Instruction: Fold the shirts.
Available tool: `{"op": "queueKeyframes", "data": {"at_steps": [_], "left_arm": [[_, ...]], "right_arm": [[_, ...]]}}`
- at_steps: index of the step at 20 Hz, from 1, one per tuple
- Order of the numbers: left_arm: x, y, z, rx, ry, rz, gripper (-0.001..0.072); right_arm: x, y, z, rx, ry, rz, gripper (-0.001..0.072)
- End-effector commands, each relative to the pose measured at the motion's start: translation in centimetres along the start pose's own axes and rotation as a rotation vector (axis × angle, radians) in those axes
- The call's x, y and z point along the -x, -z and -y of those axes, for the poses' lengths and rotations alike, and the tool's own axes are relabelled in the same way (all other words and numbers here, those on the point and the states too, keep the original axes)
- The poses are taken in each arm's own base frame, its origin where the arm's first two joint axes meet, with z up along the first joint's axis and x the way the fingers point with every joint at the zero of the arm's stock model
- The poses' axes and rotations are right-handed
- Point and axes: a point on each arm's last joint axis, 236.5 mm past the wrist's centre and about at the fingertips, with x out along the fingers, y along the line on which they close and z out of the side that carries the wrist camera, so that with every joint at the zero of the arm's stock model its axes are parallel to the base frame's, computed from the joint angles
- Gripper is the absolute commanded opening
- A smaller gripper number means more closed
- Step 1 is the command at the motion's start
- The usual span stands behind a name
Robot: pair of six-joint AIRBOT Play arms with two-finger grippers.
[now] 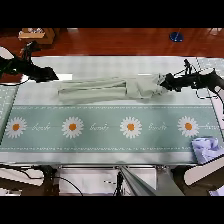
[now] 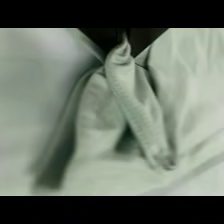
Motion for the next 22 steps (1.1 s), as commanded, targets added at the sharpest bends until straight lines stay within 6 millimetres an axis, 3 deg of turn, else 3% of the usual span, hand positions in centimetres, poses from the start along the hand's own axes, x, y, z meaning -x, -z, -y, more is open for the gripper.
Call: {"op": "queueKeyframes", "data": {"at_steps": [1,3,4,7,9,15,22], "left_arm": [[0.0,0.0,0.5,0.005,0.017,-0.002,0.0292],[0.1,-0.3,2.8,0.039,0.114,0.011,0.0084],[0.2,-0.7,4.5,0.056,0.174,0.023,0.0036],[0.1,-1.4,10.9,0.078,0.349,0.029,0.0036],[-0.9,-0.5,15.2,0.056,0.394,-0.019,0.0036],[-5.2,6.0,29.1,-0.108,0.475,-0.193,0.0037],[-10.3,11.4,40.4,-0.104,0.563,-0.215,0.0037]], "right_arm": [[2.1,-1.3,-2.5,0.069,-0.019,0.059,0.0018],[4.7,-1.7,-3.9,0.12,-0.01,0.084,0.0018],[6.1,-1.4,-4.3,0.149,0.012,0.082,0.0018],[9.9,0.1,-4.6,0.229,0.118,0.046,0.0018],[12.2,1.0,-4.6,0.27,0.186,0.033,0.0018],[17.4,2.9,-6.8,0.327,0.256,0.045,0.0018],[21.1,4.9,-9.9,0.337,0.244,0.083,0.0018]]}}
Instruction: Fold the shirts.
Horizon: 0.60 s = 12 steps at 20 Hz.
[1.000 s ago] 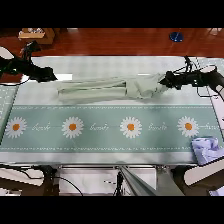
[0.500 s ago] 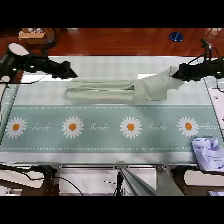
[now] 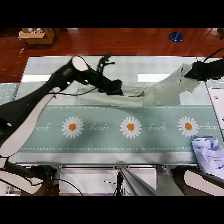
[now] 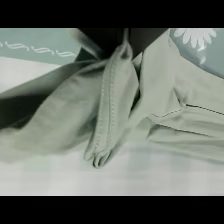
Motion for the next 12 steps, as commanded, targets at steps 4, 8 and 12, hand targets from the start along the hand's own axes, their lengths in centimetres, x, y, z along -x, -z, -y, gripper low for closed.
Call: {"op": "queueKeyframes", "data": {"at_steps": [4,8,12], "left_arm": [[-7.8,0.9,4.4,0.077,0.094,0.045,0.0037],[-11.8,3.0,4.2,0.163,0.128,-0.008,0.0037],[-14.6,3.5,6.4,0.241,0.218,0.014,0.0037]], "right_arm": [[4.4,1.6,-2.5,-0.003,-0.001,0.015,0.0018],[6.4,2.4,-3.6,-0.01,-0.001,0.033,0.0018],[7.5,3.0,-4.2,-0.006,-0.002,0.036,0.0018]]}}
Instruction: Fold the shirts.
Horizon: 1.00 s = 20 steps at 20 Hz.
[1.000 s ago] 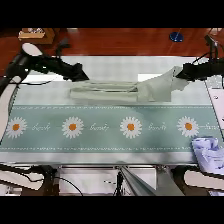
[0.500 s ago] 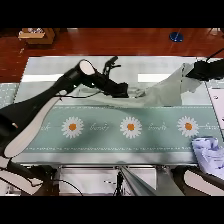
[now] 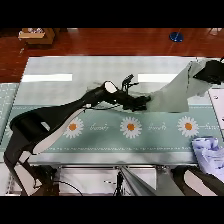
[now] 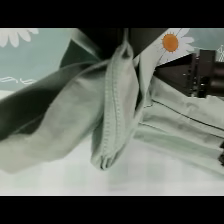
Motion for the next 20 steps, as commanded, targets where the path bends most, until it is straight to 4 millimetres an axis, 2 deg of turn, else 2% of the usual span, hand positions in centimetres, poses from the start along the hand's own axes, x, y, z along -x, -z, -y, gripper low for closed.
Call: {"op": "queueKeyframes", "data": {"at_steps": [1,3,4,6,7,8,10,12,13,16,20], "left_arm": [[-2.7,0.5,1.5,0.067,0.078,0.035,0.0037],[-2.8,-0.2,1.5,0.07,0.073,0.067,0.0037],[-2.1,-0.9,1.4,0.074,0.076,0.077,0.0036],[0.8,-3.4,1.3,0.046,0.095,0.111,0.0035],[3.2,-5.2,1.4,0.03,0.108,0.141,0.0035],[6.0,-7.0,1.4,0.013,0.117,0.175,0.0035],[13.1,-10.3,1.5,-0.049,0.107,0.256,0.0035],[21.6,-12.4,1.1,-0.119,0.06,0.338,0.0035],[25.4,-12.7,0.8,-0.143,0.035,0.368,0.0035],[36.3,-11.4,-1.1,-0.167,-0.037,0.418,0.0036],[47.6,-8.4,-6.2,-0.142,-0.275,0.516,0.0036]], "right_arm": [[0.9,0.7,-0.5,-0.009,-0.002,-0.008,0.0018],[0.8,0.7,-0.5,-0.019,0.001,-0.009,0.0018],[0.9,0.7,-0.3,-0.022,0.007,-0.01,0.0018],[0.8,0.7,-0.2,-0.036,0.012,-0.011,0.0018],[0.6,0.8,-0.4,-0.03,0.018,-0.013,0.0018],[0.2,0.7,-1.1,-0.006,0.016,-0.014,0.0018],[-1.3,0.4,-3.4,0.045,-0.002,-0.018,0.0018],[-4.3,-0.6,-6.6,0.087,-0.041,-0.004,0.0018],[-5.9,-1.2,-8.4,0.101,-0.066,0.01,0.0018],[-12.1,-2.1,-14.2,0.123,-0.146,0.045,0.0018],[-20.6,0.1,-20.8,0.119,-0.221,0.026,0.0018]]}}
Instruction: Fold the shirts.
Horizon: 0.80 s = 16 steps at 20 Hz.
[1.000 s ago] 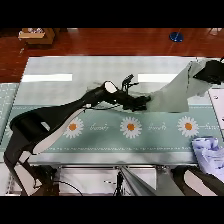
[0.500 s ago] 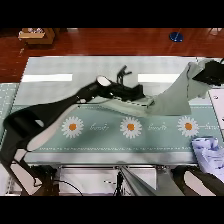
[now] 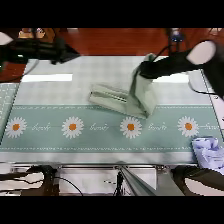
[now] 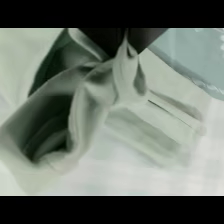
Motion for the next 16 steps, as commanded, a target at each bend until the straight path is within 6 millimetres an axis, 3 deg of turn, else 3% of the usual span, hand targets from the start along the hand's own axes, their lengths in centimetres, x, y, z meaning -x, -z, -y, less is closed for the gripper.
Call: {"op": "queueKeyframes", "data": {"at_steps": [1,3,5,6,8,9,11,12,14,16], "left_arm": [[10.1,0.0,-5.2,-0.023,-0.23,0.038,0.0035],[13.9,0.1,-7.0,-0.009,-0.317,0.066,0.0035],[15.6,-0.1,-7.5,0.004,-0.341,0.101,0.0035],[15.7,-0.2,-7.5,0.005,-0.343,0.103,0.0036],[15.3,0.0,-7.5,0.005,-0.339,0.093,0.0035],[15.1,0.2,-7.5,0.005,-0.337,0.087,0.0036],[14.8,0.5,-7.8,0.003,-0.343,0.073,0.0035],[14.7,0.7,-8.1,0.005,-0.352,0.066,0.0035],[14.7,1.0,-8.9,0.009,-0.378,0.056,0.0036],[14.9,1.3,-9.6,0.008,-0.406,0.044,0.0038]], "right_arm": [[-8.0,0.7,-5.1,-0.011,-0.073,0.041,0.0018],[-11.8,1.8,-7.4,-0.031,-0.118,0.049,0.0018],[-15.0,3.6,-9.6,-0.129,-0.181,0.024,0.0024],[-16.0,4.4,-10.2,-0.164,-0.2,0.01,0.01],[-16.7,5.1,-10.5,-0.165,-0.201,-0.008,0.0412],[-16.2,4.9,-10.2,-0.138,-0.2,-0.009,0.0483],[-14.2,4.2,-9.0,-0.078,-0.195,-0.025,0.0483],[-12.7,3.9,-7.5,-0.041,-0.169,-0.047,0.0483],[-8.9,4.0,-2.1,0.048,-0.034,-0.123,0.0483],[-3.7,5.0,6.1,0.099,0.186,-0.237,0.0482]]}}
